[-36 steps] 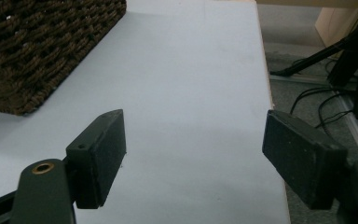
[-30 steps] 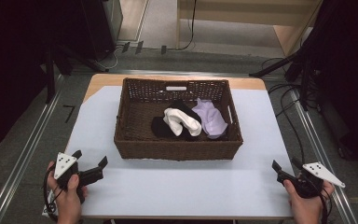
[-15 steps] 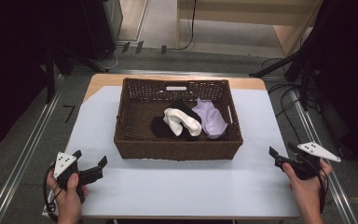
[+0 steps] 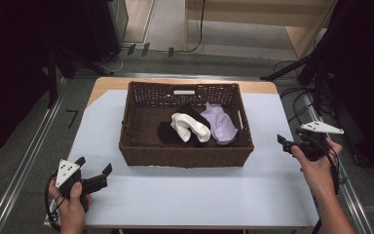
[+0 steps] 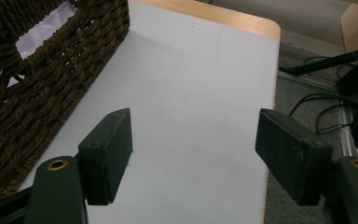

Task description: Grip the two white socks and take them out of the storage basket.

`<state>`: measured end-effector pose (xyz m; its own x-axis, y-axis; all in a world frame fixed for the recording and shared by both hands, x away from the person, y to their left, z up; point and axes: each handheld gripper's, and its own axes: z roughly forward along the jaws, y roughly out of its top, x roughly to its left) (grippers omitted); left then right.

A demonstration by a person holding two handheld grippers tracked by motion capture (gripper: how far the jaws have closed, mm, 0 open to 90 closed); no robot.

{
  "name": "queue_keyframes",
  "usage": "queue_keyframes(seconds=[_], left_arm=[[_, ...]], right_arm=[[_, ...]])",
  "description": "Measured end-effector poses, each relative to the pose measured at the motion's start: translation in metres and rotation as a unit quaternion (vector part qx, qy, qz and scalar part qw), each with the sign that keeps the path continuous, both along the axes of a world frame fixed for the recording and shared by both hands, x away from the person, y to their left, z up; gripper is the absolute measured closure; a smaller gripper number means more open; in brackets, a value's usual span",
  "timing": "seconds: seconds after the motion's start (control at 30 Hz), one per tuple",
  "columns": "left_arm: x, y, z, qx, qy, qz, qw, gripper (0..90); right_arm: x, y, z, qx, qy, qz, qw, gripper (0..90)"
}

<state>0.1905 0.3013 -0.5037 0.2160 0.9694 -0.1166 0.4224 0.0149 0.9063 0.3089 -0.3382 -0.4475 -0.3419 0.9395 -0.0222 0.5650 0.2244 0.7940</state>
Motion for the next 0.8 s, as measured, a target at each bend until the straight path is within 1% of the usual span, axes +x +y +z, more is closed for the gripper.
queue_keyframes(seconds=[0.1, 0.17, 0.2, 0.23, 0.27, 0.33, 0.37, 0.4, 0.43, 0.47, 0.53, 0.6, 0.67, 0.73, 0.77, 0.8], left_arm=[[0.000, 0.000, 0.000, 0.000, 0.000, 0.000, 1.0000, 0.4], [0.000, 0.000, 0.000, 0.000, 0.000, 0.000, 1.0000, 0.4], [0.000, 0.000, 0.000, 0.000, 0.000, 0.000, 1.0000, 0.4], [0.000, 0.000, 0.000, 0.001, 0.000, -0.001, 1.0000, 0.4], [0.000, 0.000, 0.000, 0.001, 0.000, 0.000, 1.0000, 0.4], [-0.001, 0.000, 0.000, 0.000, -0.001, 0.000, 1.0000, 0.4], [-0.001, 0.000, 0.000, 0.000, 0.000, 0.001, 1.0000, 0.4], [-0.001, 0.000, 0.000, 0.000, 0.000, 0.000, 1.0000, 0.4], [-0.001, 0.001, 0.000, 0.000, 0.000, 0.000, 1.0000, 0.4], [-0.001, 0.001, 0.000, 0.000, 0.000, 0.000, 1.0000, 0.4], [-0.001, 0.000, 0.000, 0.000, -0.001, 0.000, 1.0000, 0.4], [-0.001, 0.001, 0.000, 0.000, 0.001, 0.000, 1.0000, 0.4], [0.000, 0.001, 0.000, -0.001, 0.001, 0.000, 1.0000, 0.4], [0.000, 0.001, 0.000, -0.001, 0.001, -0.001, 1.0000, 0.4], [0.000, 0.001, 0.000, -0.001, 0.001, -0.001, 1.0000, 0.4], [0.000, 0.001, 0.000, -0.001, 0.001, -0.001, 1.0000, 0.4]], right_arm=[[0.007, 0.001, 0.004, -0.006, 0.004, 0.009, 0.9999, 30.0], [0.014, 0.002, 0.006, -0.028, -0.001, 0.023, 0.9993, 33.2], [0.017, 0.003, 0.008, -0.040, 0.003, 0.032, 0.9987, 35.2], [0.024, 0.003, 0.011, -0.055, 0.017, 0.052, 0.9970, 36.5], [0.024, 0.003, 0.011, -0.055, 0.017, 0.052, 0.9970, 36.5], [0.030, 0.003, 0.015, -0.063, 0.033, 0.077, 0.9945, 37.4], [0.035, 0.004, 0.019, -0.090, 0.038, 0.090, 0.9912, 40.2], [0.037, 0.004, 0.020, -0.099, 0.040, 0.093, 0.9899, 40.1], [0.037, 0.004, 0.020, -0.099, 0.040, 0.093, 0.9899, 40.1], [0.038, 0.004, 0.021, -0.105, 0.042, 0.092, 0.9893, 40.1], [0.040, 0.004, 0.024, -0.110, 0.048, 0.093, 0.9884, 37.8], [0.042, 0.004, 0.029, -0.115, 0.070, 0.089, 0.9868, 36.9], [0.044, 0.004, 0.034, -0.107, 0.088, 0.095, 0.9858, 34.2], [0.045, 0.005, 0.039, -0.115, 0.099, 0.111, 0.9821, 32.9], [0.047, 0.007, 0.044, -0.119, 0.121, 0.139, 0.9755, 31.5], [0.048, 0.009, 0.046, -0.129, 0.126, 0.153, 0.9716, 27.3]])
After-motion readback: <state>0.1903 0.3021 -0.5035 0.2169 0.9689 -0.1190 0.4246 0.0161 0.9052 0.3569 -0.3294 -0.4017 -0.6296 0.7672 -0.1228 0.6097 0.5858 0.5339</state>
